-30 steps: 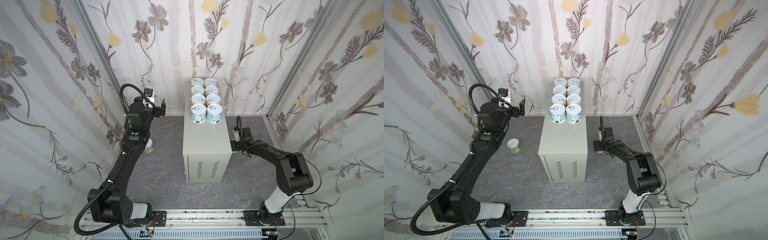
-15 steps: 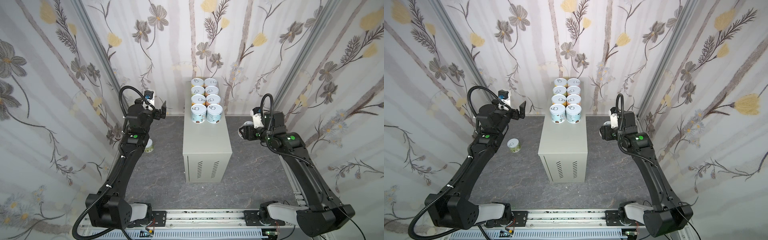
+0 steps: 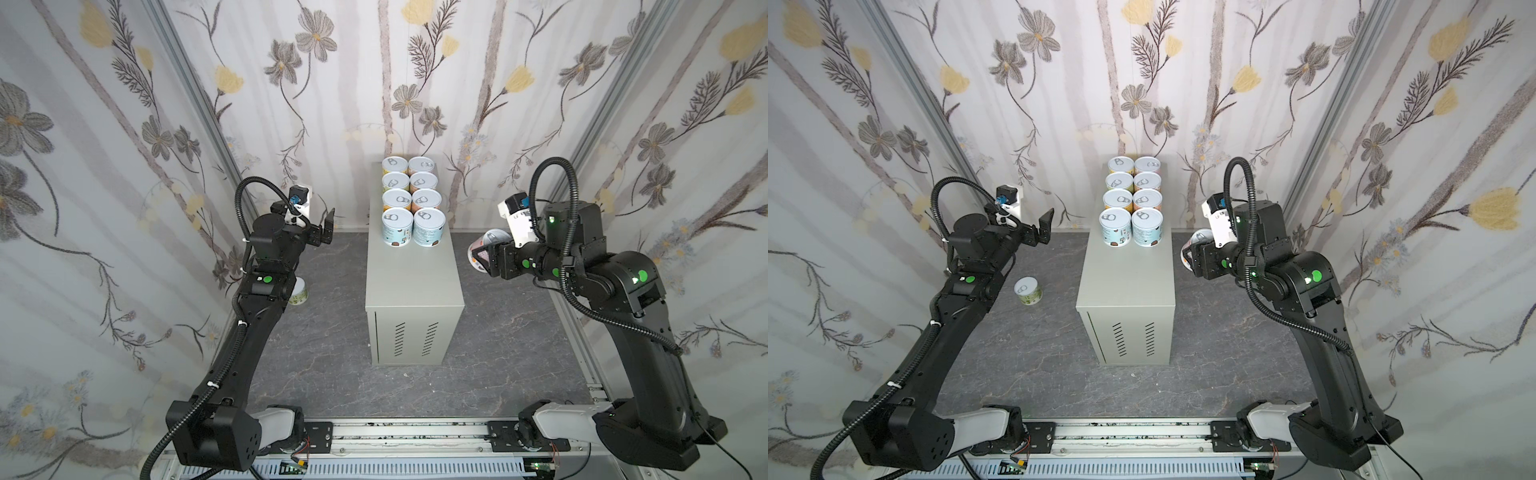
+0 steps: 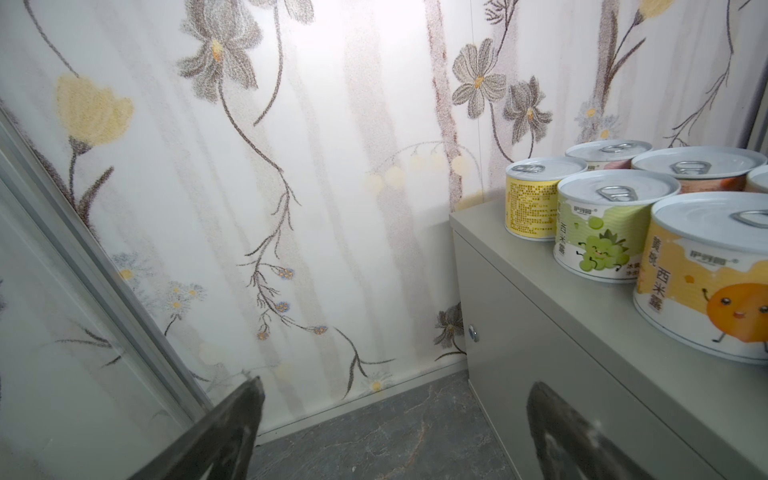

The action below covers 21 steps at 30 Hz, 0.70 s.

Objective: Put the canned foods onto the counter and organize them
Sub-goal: 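Carry the can with the right gripper over the cabinet toward the group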

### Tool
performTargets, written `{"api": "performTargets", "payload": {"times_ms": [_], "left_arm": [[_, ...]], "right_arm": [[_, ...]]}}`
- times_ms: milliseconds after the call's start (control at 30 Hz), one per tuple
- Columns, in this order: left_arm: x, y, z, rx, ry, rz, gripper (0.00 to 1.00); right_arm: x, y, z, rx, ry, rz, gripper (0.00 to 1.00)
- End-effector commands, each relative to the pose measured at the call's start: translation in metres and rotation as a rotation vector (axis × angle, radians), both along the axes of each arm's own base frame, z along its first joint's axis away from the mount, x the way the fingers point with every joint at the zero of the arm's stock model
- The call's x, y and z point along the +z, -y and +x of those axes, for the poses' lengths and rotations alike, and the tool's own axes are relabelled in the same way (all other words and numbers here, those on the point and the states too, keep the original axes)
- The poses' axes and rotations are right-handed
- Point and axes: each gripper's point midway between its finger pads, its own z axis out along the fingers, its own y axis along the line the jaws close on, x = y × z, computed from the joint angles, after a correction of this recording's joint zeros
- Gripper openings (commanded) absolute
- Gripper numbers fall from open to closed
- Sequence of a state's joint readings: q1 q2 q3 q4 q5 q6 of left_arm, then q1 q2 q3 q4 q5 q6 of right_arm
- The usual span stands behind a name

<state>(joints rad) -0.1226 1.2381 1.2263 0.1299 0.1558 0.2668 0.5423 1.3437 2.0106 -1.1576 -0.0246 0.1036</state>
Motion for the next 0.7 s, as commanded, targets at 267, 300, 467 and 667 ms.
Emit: {"api": "performTargets", "payload": {"times_ms": [267,300,467,667], "left_arm": [[0.012,0.003,-0.018,-0.032,0.048,0.022,1.0],[0.012,0.003,-0.018,-0.032,0.05,0.023,1.0],[0.01,0.002,-0.02,-0.027,0.05,0.027,1.0],[0.006,0.003,-0.024,-0.038,0.051,0.023,1.0]], "right_arm": [[-0.002,-0.057,0.005,0.093,-0.001,-0.134,0.45],[-0.006,-0.06,0.006,0.095,-0.008,-0.145,0.45],[-0.02,-0.076,0.012,0.123,-0.031,-0.175,0.45],[-0.028,-0.085,0.015,0.142,-0.048,-0.185,0.46]]}}
